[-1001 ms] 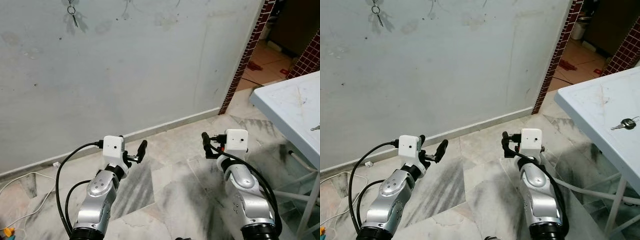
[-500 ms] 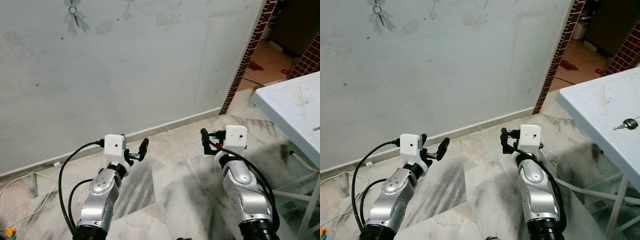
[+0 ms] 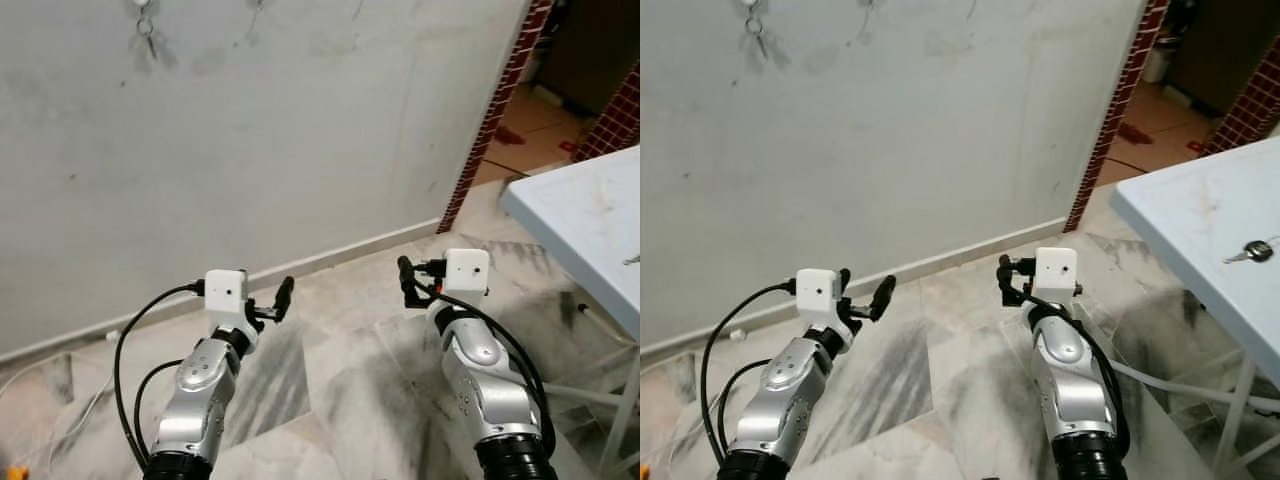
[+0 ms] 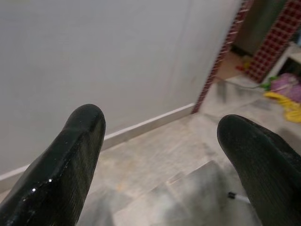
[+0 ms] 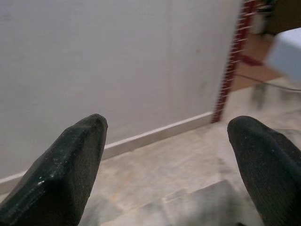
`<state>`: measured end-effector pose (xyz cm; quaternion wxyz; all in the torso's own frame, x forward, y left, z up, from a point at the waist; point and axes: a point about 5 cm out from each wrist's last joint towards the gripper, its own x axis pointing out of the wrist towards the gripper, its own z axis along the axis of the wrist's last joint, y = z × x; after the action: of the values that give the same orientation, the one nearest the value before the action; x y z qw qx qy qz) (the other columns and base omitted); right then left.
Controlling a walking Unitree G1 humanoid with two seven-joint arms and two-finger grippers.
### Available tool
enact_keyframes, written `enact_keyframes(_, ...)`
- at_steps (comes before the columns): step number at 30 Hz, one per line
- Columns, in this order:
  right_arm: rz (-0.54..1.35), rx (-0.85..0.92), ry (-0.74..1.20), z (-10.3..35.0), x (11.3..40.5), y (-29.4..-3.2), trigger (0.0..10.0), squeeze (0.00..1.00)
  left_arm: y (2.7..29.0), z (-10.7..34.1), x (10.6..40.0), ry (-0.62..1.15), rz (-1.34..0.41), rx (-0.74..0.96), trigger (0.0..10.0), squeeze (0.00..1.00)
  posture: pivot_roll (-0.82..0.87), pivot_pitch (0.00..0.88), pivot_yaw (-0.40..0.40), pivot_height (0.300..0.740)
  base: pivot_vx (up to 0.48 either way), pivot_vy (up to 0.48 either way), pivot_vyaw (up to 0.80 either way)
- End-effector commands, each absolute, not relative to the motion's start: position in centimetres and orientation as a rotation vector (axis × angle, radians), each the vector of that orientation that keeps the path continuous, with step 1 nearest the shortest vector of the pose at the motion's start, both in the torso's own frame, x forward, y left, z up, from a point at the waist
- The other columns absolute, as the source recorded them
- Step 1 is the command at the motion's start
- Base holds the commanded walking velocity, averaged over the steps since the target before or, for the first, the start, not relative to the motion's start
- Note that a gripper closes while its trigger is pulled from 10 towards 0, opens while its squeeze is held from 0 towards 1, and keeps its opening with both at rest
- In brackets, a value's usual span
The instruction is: Hang keys on a hook
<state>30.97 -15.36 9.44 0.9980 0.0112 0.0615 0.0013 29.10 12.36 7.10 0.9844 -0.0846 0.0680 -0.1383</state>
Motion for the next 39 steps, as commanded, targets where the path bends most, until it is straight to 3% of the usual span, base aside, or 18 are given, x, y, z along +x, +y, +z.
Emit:
enact_keyframes(1,-0.009,0.021,0.12,9.5,30.94,-15.48,10.0,0.0,12.26,6.95,29.06,0.14,-0.292,-0.165,10.0,0.0,-0.05,0.101,0.023,0.74,0.0,0.0,-0.73)
enact_keyframes(9,-0.014,0.017,0.121,9.45,30.85,-15.67,10.0,0.0,12.12,6.99,29.04,0.136,-0.296,-0.169,10.0,0.0,-0.05,0.101,0.024,0.74,0.262,0.0,-0.73)
enact_keyframes(39,-0.013,-0.018,0.09,10.18,30.98,-15.2,10.0,0.0,12.43,7.07,29.07,0.131,-0.286,-0.165,10.0,0.0,-0.04,0.108,0.024,0.74,0.0,0.0,-0.72)
